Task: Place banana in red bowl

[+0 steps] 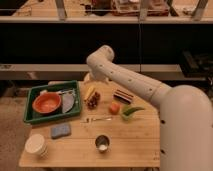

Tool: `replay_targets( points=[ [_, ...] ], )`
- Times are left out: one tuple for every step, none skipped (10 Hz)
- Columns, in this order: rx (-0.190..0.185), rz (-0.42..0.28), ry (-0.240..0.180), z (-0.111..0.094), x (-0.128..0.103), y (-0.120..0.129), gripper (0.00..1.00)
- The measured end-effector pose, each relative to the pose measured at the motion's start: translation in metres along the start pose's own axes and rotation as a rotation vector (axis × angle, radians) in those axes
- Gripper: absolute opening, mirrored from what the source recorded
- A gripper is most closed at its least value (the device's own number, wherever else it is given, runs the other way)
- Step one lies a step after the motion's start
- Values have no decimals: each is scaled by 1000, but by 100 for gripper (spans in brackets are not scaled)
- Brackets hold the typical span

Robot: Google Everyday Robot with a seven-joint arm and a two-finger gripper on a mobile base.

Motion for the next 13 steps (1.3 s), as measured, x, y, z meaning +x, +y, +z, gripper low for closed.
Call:
replay_targets(
  points=[
    [-6,-13,1,13,6,-7,80],
    [-16,-22,3,26,11,-8,80],
    [-27,-26,3,38,13,-8,80],
    [-46,-30,-2,58,17,-9,80],
    [-56,-33,-4,70,18,-9,80],
    [-62,-38,-5,79,19,-12,80],
    [-65,-42,-2,90,22,-14,80],
    [-68,-45,-2,97,23,-15,80],
    [-73,-51,-1,103,25,-18,80],
    [-78,-61,-3,111,25,-22,80],
    [-82,-69,-5,119,26,-27,80],
    [-91,-72,-10,126,26,-26,80],
    [-98,-70,-14,131,28,-24,80]
  ],
)
